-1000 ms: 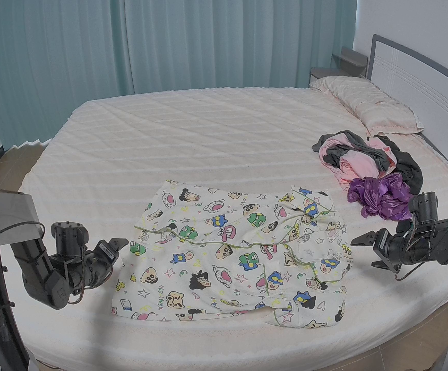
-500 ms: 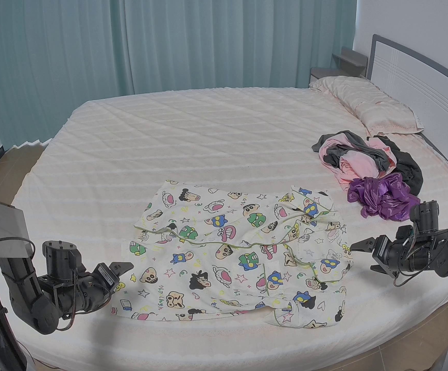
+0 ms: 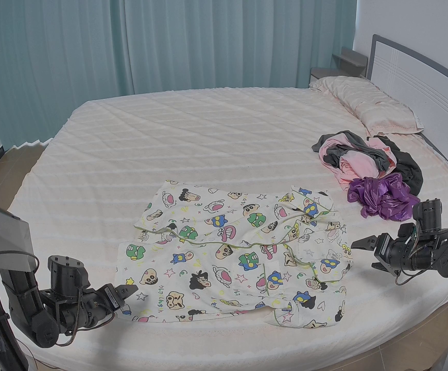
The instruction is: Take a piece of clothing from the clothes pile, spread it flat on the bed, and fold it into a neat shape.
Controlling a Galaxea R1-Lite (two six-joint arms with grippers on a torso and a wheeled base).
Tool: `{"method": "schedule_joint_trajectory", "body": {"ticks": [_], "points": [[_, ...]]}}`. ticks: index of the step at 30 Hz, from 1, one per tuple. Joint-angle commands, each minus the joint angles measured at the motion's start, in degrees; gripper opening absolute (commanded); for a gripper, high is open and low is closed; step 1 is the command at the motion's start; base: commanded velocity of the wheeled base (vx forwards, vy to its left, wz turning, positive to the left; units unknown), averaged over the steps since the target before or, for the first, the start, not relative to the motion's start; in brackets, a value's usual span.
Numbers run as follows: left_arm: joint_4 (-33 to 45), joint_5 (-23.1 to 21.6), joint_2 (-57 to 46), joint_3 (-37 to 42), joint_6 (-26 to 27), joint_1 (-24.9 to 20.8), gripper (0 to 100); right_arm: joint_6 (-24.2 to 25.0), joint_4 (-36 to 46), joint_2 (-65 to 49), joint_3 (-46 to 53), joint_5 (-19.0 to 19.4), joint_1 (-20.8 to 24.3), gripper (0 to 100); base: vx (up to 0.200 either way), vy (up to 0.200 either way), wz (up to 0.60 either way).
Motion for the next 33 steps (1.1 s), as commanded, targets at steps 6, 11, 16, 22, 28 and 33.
{"method": "schedule_joint_trajectory", "body": {"ticks": [6, 11, 16, 22, 28, 33], "points": [[-0.02, 0.78, 0.16, 1.98, 4.37, 0.75, 100, -0.13, -0.03, -0.10, 0.02, 0.04, 0.08, 100, 0.000, 0.000, 0.00], [-0.02, 0.25, 0.60, 2.42, 4.46, 0.05, 100, -0.13, -0.03, -0.10, 0.02, 0.04, 0.08, 100, 0.000, 0.000, 0.00], [-0.11, -1.07, 2.53, 2.33, 4.55, 0.05, 100, -0.13, -0.03, 0.17, 0.02, 0.04, 0.16, 100, 0.000, 0.000, 0.00], [0.06, -0.28, 2.62, 3.65, 5.87, 0.05, 0, -0.13, 0.15, 0.43, 0.02, -0.14, 0.16, 100, 0.000, 0.000, 0.00], [1.03, 0.86, 2.00, 4.35, 8.59, 0.31, 0, -1.27, 0.67, 1.13, 1.34, -0.23, 1.48, 100, 0.000, 0.000, 0.00], [5.25, 1.30, -3.53, 4.44, 8.85, 0.13, 0, -4.00, 0.67, 1.40, 4.41, -0.31, 5.09, 100, 0.000, 0.000, 0.00]]}}
